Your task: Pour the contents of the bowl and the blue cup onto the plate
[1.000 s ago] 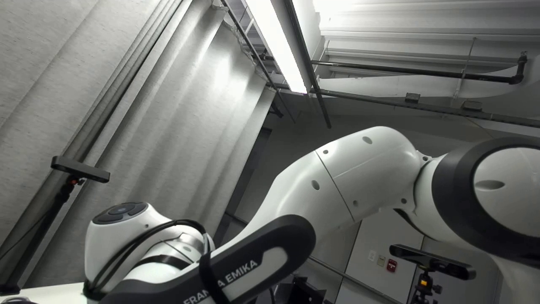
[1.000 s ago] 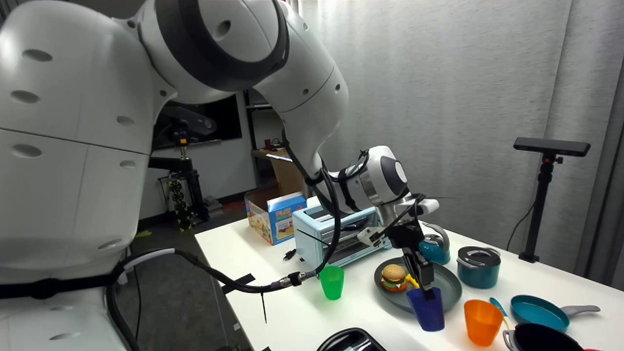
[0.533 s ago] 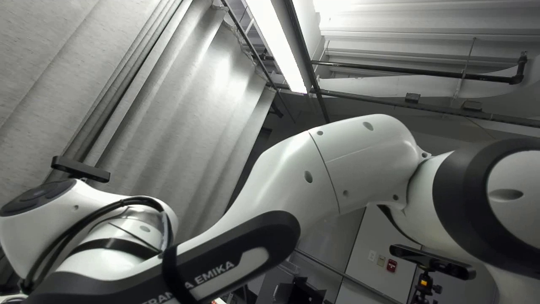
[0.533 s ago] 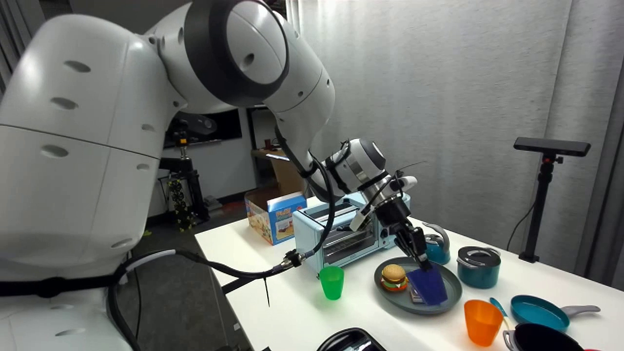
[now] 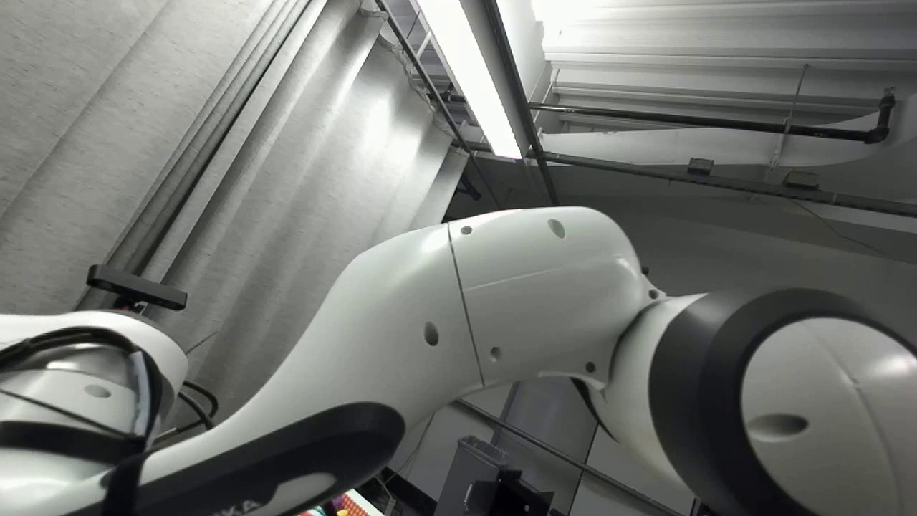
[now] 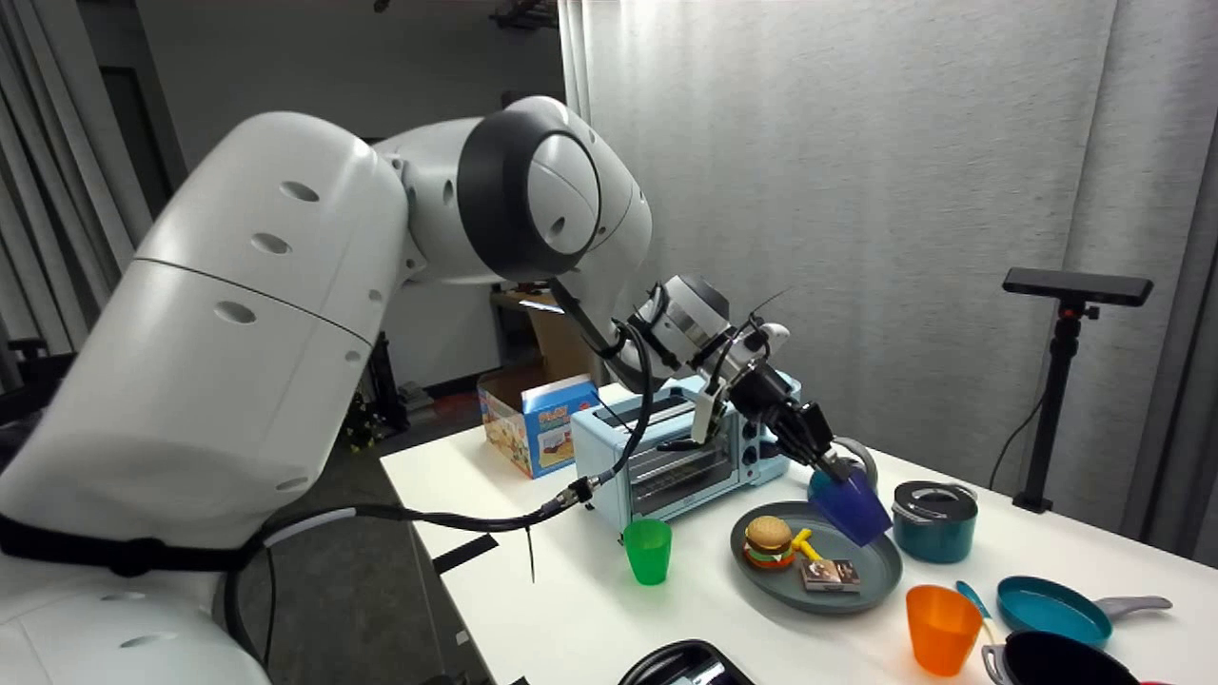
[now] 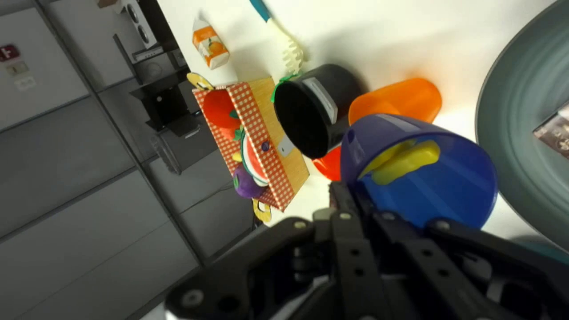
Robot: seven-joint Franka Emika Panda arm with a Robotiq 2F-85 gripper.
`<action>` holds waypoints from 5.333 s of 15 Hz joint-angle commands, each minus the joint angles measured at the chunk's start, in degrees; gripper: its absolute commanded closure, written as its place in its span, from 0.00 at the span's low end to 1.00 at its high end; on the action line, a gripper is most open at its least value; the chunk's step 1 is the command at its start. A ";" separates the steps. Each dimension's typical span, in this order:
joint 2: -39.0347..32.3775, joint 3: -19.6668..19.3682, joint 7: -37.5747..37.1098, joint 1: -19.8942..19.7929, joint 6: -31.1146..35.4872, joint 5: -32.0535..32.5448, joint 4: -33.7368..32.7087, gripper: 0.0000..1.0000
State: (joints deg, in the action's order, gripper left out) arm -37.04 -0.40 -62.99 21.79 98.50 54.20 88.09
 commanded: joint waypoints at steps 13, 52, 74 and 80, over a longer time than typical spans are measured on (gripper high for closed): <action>-14.40 -1.21 5.52 5.89 -21.42 26.00 -20.58 0.99; -26.19 6.80 -10.53 3.45 -34.07 21.59 -38.99 0.99; 26.03 2.57 -12.79 -22.73 24.96 -23.32 30.15 0.99; 25.64 -1.93 3.70 -23.69 35.91 -30.52 42.08 0.99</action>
State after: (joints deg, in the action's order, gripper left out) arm -13.43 -1.07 -65.97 -2.00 130.54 26.62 124.90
